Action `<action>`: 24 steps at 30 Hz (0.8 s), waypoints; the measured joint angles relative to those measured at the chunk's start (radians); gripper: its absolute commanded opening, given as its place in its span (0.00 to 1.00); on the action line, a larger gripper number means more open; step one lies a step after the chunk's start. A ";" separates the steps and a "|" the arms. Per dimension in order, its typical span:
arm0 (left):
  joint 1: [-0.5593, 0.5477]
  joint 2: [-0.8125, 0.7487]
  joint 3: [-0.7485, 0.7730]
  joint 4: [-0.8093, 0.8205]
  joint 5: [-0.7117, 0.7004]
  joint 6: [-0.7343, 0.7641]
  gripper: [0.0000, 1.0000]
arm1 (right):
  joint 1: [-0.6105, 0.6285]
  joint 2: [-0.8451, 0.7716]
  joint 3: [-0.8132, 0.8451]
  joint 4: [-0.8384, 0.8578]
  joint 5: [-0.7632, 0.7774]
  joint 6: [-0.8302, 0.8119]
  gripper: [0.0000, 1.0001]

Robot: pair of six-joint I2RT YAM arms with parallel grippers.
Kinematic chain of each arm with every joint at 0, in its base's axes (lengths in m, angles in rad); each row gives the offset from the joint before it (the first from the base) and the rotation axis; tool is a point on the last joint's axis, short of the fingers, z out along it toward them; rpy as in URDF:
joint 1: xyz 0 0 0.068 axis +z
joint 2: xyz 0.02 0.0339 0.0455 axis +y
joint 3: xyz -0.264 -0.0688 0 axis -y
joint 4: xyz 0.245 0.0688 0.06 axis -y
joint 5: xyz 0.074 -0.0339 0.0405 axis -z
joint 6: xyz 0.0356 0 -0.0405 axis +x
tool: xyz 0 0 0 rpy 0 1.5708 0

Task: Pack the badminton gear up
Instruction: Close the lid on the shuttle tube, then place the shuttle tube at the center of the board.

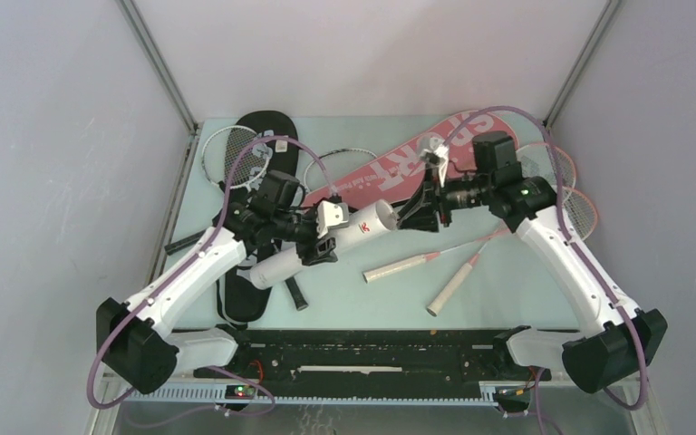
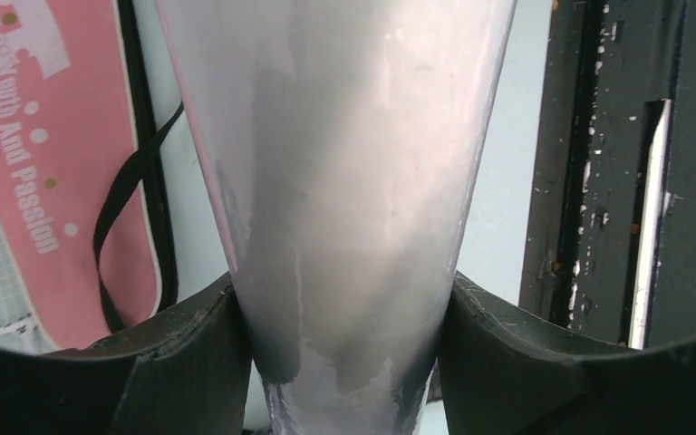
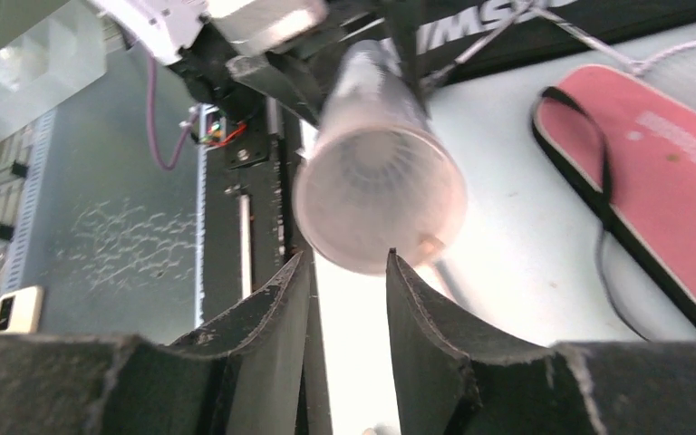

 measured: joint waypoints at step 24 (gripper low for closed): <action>0.222 -0.216 -0.024 -0.241 -0.358 0.205 0.55 | -0.200 -0.064 -0.089 -0.097 0.147 -0.107 0.50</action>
